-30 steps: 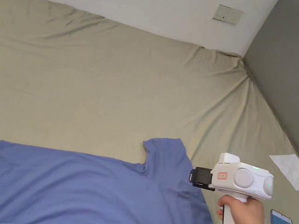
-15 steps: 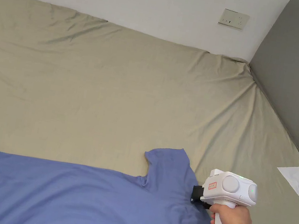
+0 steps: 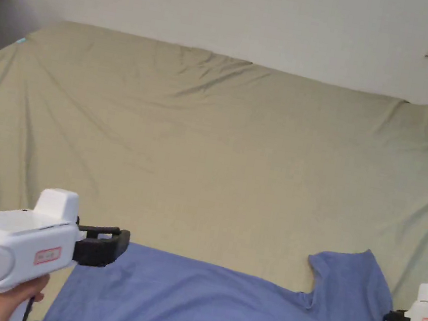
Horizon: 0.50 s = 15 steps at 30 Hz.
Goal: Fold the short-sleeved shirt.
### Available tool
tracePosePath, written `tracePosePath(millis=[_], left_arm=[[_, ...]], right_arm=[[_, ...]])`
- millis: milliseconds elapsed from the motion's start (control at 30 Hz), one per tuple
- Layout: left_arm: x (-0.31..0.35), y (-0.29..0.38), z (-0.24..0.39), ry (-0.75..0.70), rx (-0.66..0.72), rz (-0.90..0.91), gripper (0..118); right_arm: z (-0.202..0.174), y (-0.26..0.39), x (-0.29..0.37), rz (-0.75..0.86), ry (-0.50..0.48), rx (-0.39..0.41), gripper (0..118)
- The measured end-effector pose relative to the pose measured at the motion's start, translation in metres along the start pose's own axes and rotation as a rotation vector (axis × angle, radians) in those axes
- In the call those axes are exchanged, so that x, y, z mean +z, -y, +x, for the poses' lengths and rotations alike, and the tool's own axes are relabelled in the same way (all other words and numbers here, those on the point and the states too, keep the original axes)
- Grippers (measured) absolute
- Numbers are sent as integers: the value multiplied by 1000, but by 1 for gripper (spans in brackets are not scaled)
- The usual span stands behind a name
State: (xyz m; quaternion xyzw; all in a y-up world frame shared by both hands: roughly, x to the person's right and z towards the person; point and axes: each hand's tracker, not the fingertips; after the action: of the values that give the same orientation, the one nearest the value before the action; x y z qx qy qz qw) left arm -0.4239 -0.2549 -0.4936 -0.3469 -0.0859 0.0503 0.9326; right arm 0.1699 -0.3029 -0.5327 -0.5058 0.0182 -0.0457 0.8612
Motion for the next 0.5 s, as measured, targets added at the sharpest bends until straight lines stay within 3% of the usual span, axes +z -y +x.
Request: tracePosePath(millis=[33, 67, 167, 267, 367, 400, 467, 500], left_arm=[[-25, -6, -8, -32, 7, -45, 95], [-53, -8, -15, -89, -22, -100, 96], [-108, -6, -28, -162, -92, -296, 93], [-134, 1, -35, -103, -23, -340, 80], [-141, 4, -37, -131, -16, -334, 79], [-141, 6, -36, -137, -22, -339, 72], [-133, 4, -30, -155, -114, -310, 48], [-131, 4, -27, -142, -118, -300, 26]], right_arm=[[-1, 1, 0, 0, -4, 0, 2], [-1, 2, 0, 1, -10, 1, 2], [-10, 6, 8, 8, -14, -6, 2], [-9, 7, 6, 6, -23, -27, 2], [-13, 10, 6, -6, -26, -32, 2], [-12, 8, 7, -8, -26, -29, 2], [-14, 9, 8, -11, -26, -28, 2], [-14, 8, 9, -11, -28, -28, 2]])
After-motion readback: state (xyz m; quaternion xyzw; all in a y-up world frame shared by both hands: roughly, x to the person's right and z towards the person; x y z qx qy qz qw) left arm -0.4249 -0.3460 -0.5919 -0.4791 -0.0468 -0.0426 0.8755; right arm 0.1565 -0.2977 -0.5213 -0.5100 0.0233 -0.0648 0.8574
